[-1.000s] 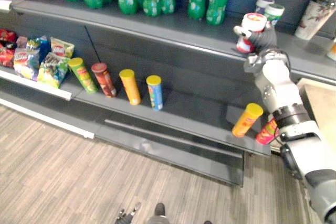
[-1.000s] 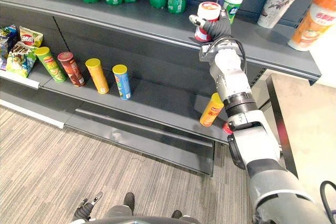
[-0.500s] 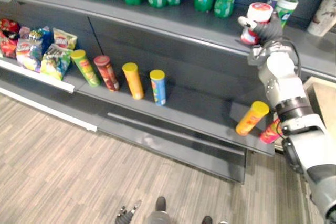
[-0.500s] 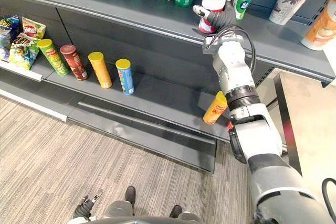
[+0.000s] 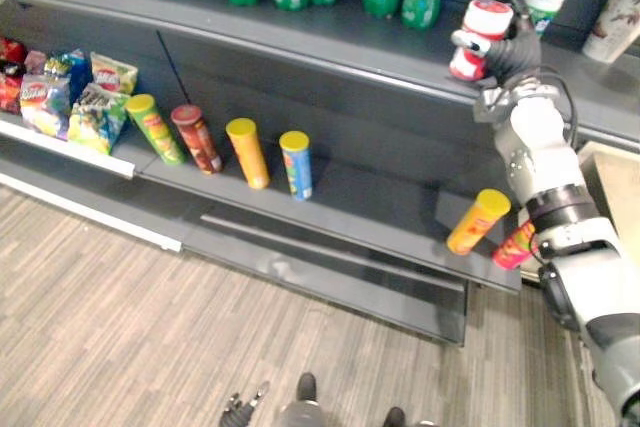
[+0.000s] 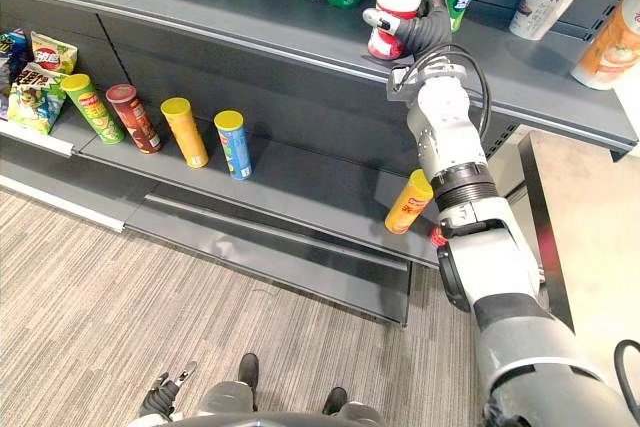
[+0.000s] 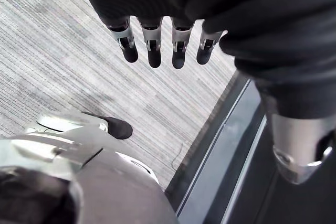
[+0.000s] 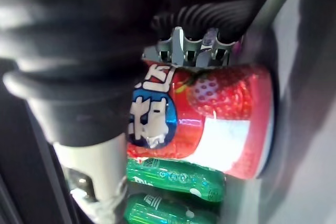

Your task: Put the gum and the chips on the shelf.

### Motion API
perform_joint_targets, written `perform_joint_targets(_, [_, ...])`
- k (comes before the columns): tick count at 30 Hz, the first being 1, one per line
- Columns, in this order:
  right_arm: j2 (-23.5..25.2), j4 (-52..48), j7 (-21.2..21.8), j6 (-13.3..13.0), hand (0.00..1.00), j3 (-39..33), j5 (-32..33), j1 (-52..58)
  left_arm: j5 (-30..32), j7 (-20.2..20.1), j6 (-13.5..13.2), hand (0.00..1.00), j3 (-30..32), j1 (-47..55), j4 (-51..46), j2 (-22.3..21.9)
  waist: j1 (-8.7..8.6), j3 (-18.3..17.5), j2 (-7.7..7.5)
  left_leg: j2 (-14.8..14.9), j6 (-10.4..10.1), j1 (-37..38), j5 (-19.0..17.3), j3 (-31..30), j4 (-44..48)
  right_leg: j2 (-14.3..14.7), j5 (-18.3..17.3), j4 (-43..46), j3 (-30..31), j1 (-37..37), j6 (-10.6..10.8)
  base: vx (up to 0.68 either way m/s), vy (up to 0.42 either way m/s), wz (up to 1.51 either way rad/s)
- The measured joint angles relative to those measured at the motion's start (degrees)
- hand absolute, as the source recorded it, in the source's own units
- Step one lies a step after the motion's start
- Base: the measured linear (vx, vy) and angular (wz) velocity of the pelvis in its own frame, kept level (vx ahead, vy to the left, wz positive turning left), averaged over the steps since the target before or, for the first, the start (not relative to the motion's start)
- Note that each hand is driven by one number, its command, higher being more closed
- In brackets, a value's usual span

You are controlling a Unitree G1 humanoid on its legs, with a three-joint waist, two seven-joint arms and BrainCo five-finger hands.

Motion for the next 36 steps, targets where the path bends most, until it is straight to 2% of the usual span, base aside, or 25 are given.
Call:
perform_joint_targets(7, [0.08,-2.67,0.10,0.69,0.00,0.00,-0.11,0.50,0.02,0.08,0.00,0.00,0.04,0.00,-0.03,-0.04,-0.02,-0.03,-0.03,0.46,0.13,0.21,0.12,1.31,0.01,0.52,0.55,-0.63,0.87,-0.03,-0.31,0.02,-0.007,-0.07])
perform_joint_targets(12, [-0.10,-9.03,0.33,0.71,0.00,-0.15,-0.13,0.53,0.12,0.12,-0.01,0.00,0.28,0.05,-0.03,-0.10,-0.39,-0.07,-0.01,0.86,-0.02,0.41,0.01,2.71,0.01,1.12,2.06,-2.42,2.02,0.25,-0.45,0.03,-0.006,-0.15])
perform_joint_targets(19, [-0.49,-17.36,1.18,0.34,0.00,-0.17,-1.12,0.51,0.44,0.18,-0.24,0.00,0.33,0.02,0.21,-0.12,-0.67,-0.57,-0.06,1.08,-0.15,1.02,-0.09,3.02,-0.03,1.48,2.24,-3.25,2.39,1.02,-0.49,0.01,-0.002,-0.03])
perform_joint_targets(23, [-0.81,-20.44,1.17,-0.17,0.00,-0.19,-1.88,0.33,0.45,0.19,-0.34,0.00,0.37,0.11,0.33,0.02,-0.74,-1.23,-0.51,1.16,-0.15,1.04,-0.10,4.18,-0.04,1.63,2.95,-4.24,3.35,0.96,-0.29,0.00,0.009,-0.13])
perform_joint_targets(29, [-0.82,-27.96,1.37,-0.42,0.00,-2.25,0.77,0.54,0.45,0.25,-0.76,0.00,0.35,0.12,1.42,0.04,-2.25,-2.52,-0.89,1.13,-0.17,1.06,-0.11,5.21,-0.05,1.65,3.71,-5.10,4.45,0.80,-0.23,0.00,0.011,-0.09])
perform_joint_targets(32, [-0.75,-34.47,1.68,-0.14,0.00,-2.63,3.19,3.24,0.60,0.37,-0.87,0.00,0.34,0.74,1.60,0.04,-2.83,-3.94,-1.09,1.19,-0.21,1.37,-0.34,5.96,-0.06,1.72,3.72,-5.11,5.17,0.79,-0.22,0.02,0.003,-0.10])
perform_joint_targets(36, [0.77,-46.51,2.81,1.62,0.00,-3.13,5.52,16.17,0.57,0.99,-0.95,0.00,0.35,0.91,3.29,0.26,-3.49,-5.80,-1.36,1.30,-0.26,1.86,-0.78,6.98,-0.06,1.81,3.50,-4.99,6.41,0.59,0.07,0.02,0.002,-0.14])
